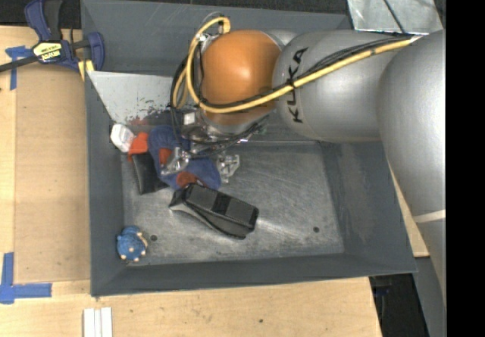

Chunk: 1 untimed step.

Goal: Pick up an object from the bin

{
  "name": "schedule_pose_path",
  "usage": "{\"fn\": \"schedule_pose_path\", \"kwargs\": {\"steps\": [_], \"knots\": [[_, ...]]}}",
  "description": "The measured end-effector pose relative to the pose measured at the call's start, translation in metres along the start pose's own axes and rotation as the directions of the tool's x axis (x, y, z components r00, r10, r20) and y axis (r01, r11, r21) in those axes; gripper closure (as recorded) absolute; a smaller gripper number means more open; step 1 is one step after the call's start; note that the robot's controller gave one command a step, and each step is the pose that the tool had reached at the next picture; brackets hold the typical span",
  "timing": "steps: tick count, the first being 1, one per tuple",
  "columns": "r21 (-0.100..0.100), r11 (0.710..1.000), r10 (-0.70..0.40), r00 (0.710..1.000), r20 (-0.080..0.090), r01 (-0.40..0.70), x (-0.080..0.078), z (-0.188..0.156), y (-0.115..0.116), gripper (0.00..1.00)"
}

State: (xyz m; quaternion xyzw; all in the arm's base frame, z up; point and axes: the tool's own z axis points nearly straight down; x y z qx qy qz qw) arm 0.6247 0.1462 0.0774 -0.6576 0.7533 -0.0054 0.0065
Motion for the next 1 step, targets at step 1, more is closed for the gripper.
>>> {"fn": "schedule_pose_path", "kwargs": {"steps": [1], "knots": [[0.003, 1.000, 0.005, 1.000, 0.015, -0.005, -0.0048, -0.0027, -0.0002, 1.00]]}}
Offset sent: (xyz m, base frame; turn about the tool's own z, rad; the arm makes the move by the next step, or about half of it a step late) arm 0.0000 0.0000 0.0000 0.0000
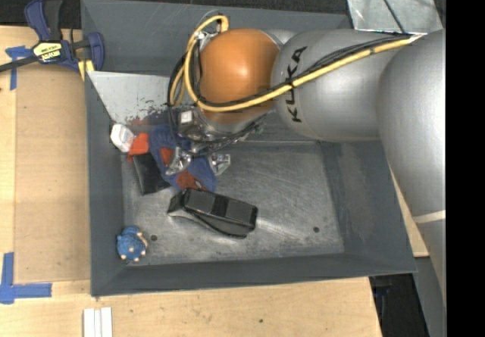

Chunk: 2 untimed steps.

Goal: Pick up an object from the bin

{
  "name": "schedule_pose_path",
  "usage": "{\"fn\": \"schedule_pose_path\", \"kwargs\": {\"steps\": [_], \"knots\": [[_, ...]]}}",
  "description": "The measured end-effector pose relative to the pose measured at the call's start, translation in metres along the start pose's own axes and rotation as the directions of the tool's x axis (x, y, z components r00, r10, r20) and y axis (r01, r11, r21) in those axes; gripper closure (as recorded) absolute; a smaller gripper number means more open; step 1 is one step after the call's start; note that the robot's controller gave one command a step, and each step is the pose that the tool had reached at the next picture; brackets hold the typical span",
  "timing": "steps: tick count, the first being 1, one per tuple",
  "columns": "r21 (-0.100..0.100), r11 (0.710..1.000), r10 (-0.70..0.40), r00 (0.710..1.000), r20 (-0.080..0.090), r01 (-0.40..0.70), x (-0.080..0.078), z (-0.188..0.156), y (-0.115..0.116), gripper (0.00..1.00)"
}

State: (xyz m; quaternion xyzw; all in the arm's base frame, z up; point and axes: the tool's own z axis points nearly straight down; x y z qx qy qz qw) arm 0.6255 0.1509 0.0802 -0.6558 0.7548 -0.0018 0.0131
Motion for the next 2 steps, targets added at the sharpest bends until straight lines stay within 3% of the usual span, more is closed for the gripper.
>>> {"fn": "schedule_pose_path", "kwargs": {"steps": [1, 2], "knots": [[-0.009, 1.000, 0.003, 1.000, -0.012, -0.003, -0.0026, -0.0804, -0.0044, 1.00], [-0.015, 1.000, 0.008, 1.000, -0.013, -0.008, -0.0025, -0.0861, -0.0057, 1.00]]}}
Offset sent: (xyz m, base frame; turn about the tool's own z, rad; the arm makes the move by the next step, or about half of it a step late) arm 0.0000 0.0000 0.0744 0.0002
